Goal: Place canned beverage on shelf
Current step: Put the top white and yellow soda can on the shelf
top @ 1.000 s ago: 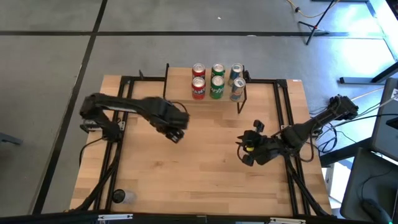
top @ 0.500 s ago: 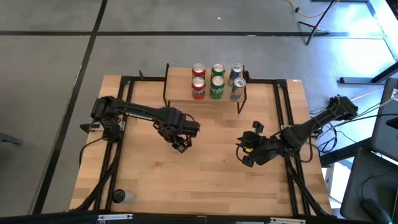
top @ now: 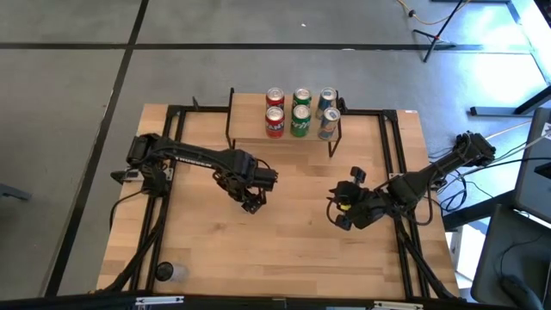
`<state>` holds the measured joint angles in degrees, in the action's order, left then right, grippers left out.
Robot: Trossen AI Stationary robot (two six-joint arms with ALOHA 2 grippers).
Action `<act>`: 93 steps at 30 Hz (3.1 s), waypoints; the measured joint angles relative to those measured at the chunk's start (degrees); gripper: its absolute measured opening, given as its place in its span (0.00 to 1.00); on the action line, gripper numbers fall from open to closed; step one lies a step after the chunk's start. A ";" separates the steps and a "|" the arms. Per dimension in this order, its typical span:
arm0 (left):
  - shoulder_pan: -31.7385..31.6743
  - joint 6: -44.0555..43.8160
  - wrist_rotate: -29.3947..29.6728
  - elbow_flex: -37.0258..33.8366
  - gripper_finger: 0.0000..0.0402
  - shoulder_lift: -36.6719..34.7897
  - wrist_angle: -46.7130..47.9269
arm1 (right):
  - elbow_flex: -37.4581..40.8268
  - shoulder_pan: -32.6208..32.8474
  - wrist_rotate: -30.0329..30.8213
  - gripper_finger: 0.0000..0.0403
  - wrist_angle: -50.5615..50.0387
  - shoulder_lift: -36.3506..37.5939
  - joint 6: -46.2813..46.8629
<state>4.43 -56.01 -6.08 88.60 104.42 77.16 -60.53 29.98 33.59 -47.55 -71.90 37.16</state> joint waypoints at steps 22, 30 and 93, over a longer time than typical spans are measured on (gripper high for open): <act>2.51 30.00 9.42 14.80 0.90 -8.07 9.18 | 0.00 0.00 -3.76 0.22 -2.88 0.00 1.65; 2.77 24.83 9.29 14.62 0.90 -12.37 3.72 | 0.00 0.00 -4.24 0.22 -3.51 0.02 2.98; -0.96 31.80 7.53 8.58 0.55 -11.69 -3.60 | 0.00 -0.11 -3.14 0.22 -3.59 1.81 -0.07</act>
<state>3.47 -24.21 1.45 97.18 92.73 73.56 -60.53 29.87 30.45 -51.13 -70.08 37.09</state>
